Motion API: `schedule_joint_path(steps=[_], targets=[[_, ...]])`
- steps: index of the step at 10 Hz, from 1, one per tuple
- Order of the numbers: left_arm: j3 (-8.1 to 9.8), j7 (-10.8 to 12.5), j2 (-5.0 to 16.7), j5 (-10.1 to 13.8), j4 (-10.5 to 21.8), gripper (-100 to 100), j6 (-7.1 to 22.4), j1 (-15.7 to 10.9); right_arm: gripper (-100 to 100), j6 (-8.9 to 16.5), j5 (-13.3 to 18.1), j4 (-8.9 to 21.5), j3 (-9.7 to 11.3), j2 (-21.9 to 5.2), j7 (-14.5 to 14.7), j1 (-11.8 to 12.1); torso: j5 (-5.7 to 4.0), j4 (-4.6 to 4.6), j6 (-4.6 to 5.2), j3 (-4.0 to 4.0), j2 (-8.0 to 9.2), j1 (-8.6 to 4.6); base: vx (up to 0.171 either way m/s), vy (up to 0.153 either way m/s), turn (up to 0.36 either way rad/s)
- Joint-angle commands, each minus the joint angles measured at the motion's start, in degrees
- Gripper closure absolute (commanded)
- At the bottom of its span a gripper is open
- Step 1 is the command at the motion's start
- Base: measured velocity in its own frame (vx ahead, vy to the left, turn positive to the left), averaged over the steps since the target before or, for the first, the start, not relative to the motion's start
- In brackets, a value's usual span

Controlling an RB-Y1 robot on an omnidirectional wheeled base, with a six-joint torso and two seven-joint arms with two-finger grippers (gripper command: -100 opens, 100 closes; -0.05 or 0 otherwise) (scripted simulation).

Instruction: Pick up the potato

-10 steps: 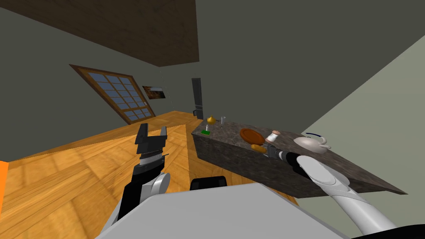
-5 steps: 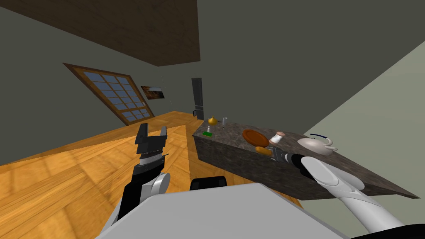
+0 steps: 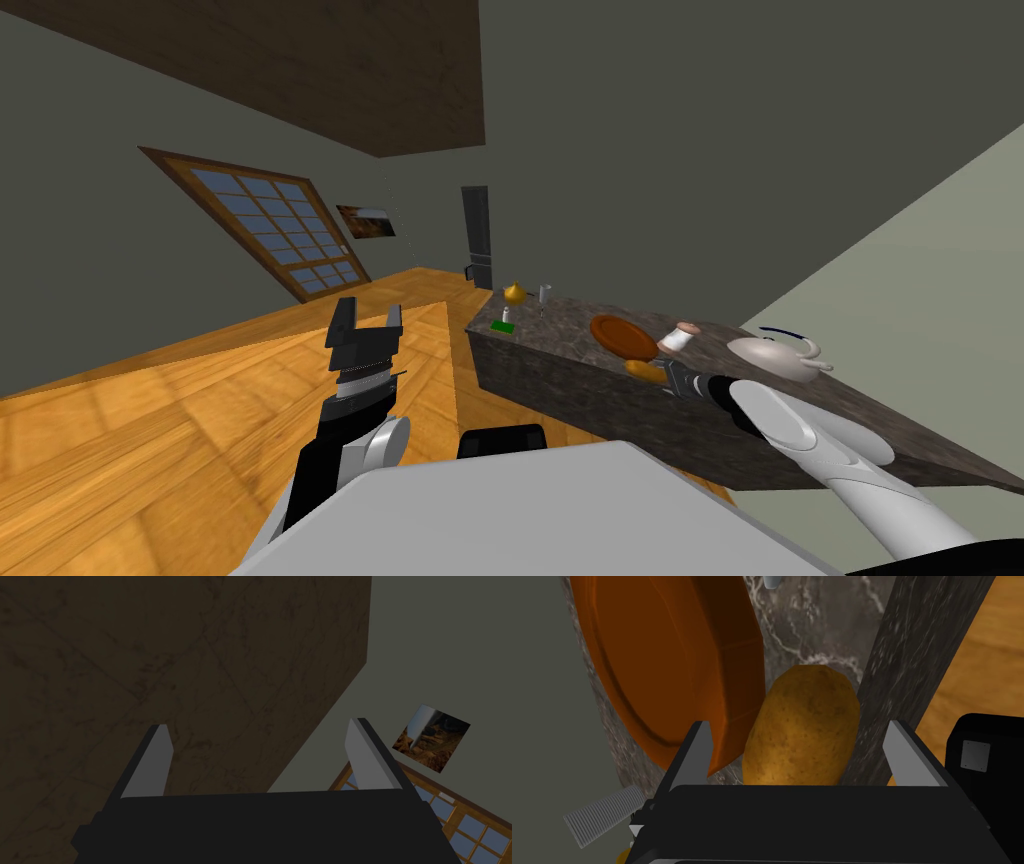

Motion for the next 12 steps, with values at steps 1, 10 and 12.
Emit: schedule_joint_path(steps=[1, 10, 12], targets=[[0.00, 0.00, 0.00, 0.00, 0.00, 0, 0.00, 0.00, -100, 1.59, 0.22, 0.78, 0.73, 0.91, 0.60, 0.11, 0.00, 0.00, 0.00, 0.00, 0.00, 0.00, 0.031, -0.021, 0.023], [0.00, 0.00, 0.00, 0.00, 0.00, 0, 0.00, 0.00, 100, 0.27, 0.04, 0.13, 0.12, 0.15, 0.10, 0.02, 0.01, 0.04, -0.01, 0.06, 0.10, -0.04, 0.006, -0.002, 0.000], [0.00, 0.00, 0.00, 0.00, 0.00, 0, 0.00, -0.01, 0, 0.90, 0.22, 0.68, 0.53, 0.35, 0.27, -0.29, 0.04, 0.05, 0.00, 0.13, 0.21, 0.08, -0.012, 0.010, -0.005]])
